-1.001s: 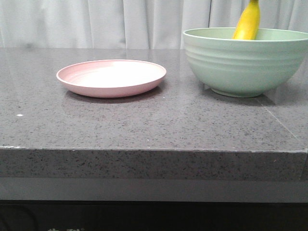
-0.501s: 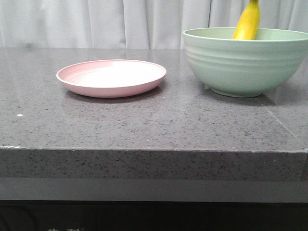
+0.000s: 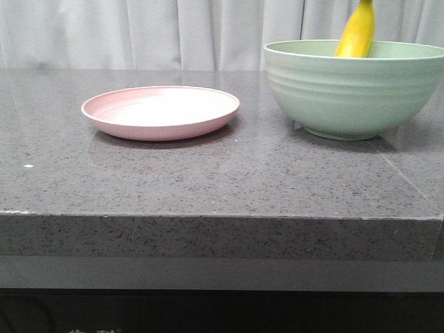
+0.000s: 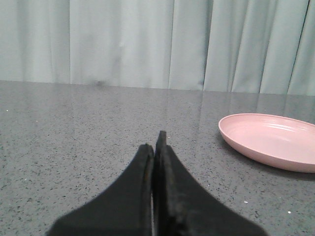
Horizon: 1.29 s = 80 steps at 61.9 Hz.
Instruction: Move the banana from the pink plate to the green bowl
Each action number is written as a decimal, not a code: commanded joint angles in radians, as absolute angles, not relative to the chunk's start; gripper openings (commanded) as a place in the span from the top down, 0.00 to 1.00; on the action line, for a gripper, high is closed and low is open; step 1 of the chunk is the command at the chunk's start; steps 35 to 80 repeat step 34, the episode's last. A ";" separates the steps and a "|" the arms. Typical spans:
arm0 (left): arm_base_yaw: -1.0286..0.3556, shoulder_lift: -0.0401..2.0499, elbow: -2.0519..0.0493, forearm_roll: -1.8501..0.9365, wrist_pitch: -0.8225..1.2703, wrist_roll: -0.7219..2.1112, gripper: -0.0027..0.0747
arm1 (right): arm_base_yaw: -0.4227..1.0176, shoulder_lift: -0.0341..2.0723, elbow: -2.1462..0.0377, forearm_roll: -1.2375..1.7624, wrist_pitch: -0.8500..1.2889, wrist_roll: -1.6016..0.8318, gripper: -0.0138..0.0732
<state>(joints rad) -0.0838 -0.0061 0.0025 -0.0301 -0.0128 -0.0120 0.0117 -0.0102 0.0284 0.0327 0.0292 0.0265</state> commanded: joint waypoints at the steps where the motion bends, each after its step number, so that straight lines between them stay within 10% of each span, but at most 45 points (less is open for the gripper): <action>1: -0.083 -0.030 0.007 -0.031 -0.097 -0.021 0.99 | 0.005 -0.034 0.023 0.034 -0.055 0.026 0.92; 80: -0.083 -0.030 0.007 -0.031 -0.097 -0.021 0.99 | -0.025 -0.034 0.023 0.034 -0.055 0.026 0.92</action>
